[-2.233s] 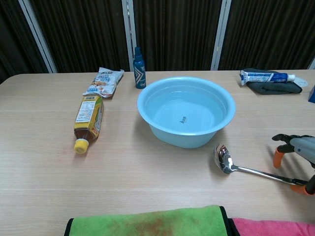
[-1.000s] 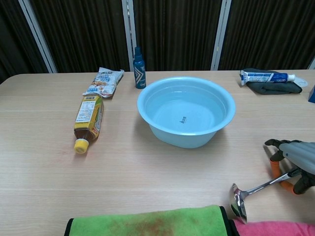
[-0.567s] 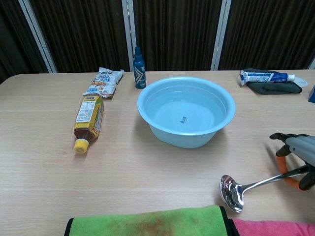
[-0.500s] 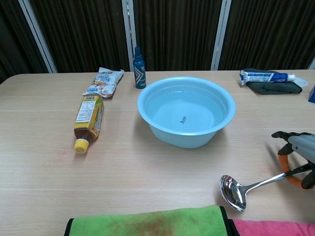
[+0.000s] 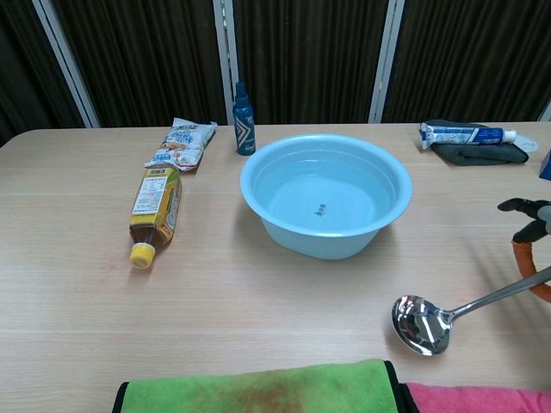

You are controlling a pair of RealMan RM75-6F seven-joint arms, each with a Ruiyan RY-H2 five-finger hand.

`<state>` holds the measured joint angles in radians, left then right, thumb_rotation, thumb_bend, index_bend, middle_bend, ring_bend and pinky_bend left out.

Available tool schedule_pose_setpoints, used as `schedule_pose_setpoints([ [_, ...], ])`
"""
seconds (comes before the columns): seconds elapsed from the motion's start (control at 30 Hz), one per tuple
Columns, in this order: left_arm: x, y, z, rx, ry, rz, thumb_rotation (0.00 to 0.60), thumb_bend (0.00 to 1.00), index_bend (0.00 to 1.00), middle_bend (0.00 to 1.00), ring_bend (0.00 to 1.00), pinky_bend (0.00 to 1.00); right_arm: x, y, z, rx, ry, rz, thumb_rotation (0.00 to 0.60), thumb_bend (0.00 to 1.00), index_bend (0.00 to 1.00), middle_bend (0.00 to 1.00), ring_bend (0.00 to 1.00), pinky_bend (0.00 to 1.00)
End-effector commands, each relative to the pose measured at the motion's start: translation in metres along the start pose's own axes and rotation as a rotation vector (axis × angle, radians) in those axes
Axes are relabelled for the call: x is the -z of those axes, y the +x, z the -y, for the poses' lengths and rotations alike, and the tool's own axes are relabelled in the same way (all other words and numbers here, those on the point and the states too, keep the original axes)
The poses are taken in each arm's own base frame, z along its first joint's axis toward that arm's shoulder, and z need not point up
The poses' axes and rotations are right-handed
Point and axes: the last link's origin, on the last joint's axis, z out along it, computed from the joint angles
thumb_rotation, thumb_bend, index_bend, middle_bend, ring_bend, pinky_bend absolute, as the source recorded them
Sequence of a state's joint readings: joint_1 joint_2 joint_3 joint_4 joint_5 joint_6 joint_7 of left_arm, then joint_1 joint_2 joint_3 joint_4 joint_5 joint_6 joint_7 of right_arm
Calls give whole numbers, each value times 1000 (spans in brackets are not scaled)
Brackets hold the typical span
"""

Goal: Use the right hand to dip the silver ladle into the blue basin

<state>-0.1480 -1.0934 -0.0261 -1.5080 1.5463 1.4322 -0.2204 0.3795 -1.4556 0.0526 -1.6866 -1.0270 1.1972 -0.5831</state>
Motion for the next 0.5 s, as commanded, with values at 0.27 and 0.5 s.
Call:
schedule_pose_setpoints([
  [0.27,-1,-3,-1,-19,6,-5,579,383,0,0,0,0,20,30,-2,-10,26,-23,600,801,676,7,0,0],
  [0.5,0,-4,-2,-23,4,-2,574,383,0,0,0,0,28,53,-2,16,37,-42,600,806,675,9,0,0],
])
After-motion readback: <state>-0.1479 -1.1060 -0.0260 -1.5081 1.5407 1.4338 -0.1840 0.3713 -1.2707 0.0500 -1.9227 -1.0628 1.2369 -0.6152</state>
